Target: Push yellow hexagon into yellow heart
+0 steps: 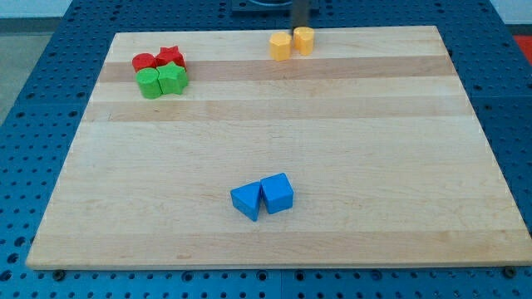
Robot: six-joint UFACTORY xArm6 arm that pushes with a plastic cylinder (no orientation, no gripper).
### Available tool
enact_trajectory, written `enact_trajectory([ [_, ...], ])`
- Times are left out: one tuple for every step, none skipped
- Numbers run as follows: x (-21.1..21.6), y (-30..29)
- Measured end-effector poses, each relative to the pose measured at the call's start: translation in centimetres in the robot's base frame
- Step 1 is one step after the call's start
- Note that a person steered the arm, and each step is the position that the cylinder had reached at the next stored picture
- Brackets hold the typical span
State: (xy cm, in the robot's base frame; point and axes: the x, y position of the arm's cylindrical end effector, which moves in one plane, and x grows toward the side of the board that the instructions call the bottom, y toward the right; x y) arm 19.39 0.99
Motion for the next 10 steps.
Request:
enact_trajectory([
  [1.7,-6.3],
  [4.7,-6.9],
  [7.7,-4.8],
  [9.4,-1.3],
  [9.4,3.0],
  [7.8,3.1],
  [6.3,0.8],
  [6.6,0.9],
  [9.4,0.2],
  [8.8,-5.9],
])
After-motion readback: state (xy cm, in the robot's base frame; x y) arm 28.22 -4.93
